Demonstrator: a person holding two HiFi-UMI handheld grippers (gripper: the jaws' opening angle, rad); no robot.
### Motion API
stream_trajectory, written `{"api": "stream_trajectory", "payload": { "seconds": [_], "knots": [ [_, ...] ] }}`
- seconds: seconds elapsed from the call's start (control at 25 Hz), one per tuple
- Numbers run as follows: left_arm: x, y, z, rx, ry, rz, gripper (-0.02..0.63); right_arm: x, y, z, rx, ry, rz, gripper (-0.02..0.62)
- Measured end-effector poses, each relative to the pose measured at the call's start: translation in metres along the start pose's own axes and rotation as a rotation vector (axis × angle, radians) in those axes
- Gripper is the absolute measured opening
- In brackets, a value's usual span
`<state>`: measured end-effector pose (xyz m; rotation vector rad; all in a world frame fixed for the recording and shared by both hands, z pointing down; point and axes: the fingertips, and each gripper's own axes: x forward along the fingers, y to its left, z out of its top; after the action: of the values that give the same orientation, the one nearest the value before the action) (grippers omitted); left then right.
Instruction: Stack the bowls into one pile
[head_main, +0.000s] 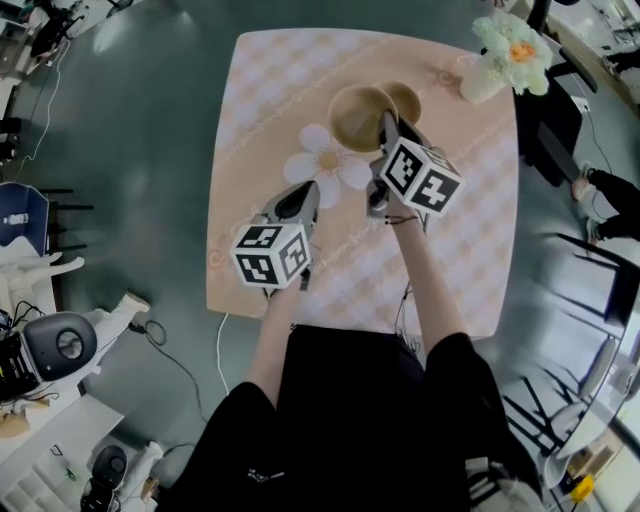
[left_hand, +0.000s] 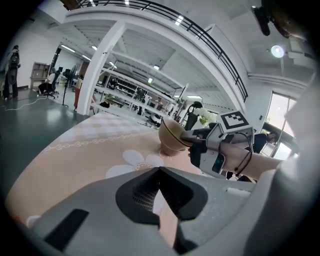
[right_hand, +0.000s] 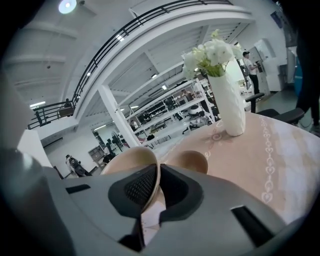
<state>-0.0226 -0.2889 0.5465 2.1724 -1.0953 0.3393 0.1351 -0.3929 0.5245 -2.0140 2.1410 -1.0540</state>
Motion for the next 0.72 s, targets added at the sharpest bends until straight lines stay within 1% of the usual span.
{"api": "stream_trajectory", "payload": {
  "seconds": [0.36, 0.6, 0.72],
  "knots": [
    [0.013, -0.004, 0.001, 0.007, 0.014, -0.010, -0.003, 0.004, -0.033, 0.021, 0.059, -0.068, -0.103, 0.012],
    [0.019, -0.007, 0.000, 0.013, 0.023, -0.018, -0.003, 0.006, -0.055, 0.027, 0.076, -0.084, -0.183, 0.012],
    [0.021, -0.008, 0.000, 0.013, 0.025, -0.020, -0.003, 0.008, -0.065, 0.029, 0.069, -0.085, -0.221, 0.012]
  ]
}}
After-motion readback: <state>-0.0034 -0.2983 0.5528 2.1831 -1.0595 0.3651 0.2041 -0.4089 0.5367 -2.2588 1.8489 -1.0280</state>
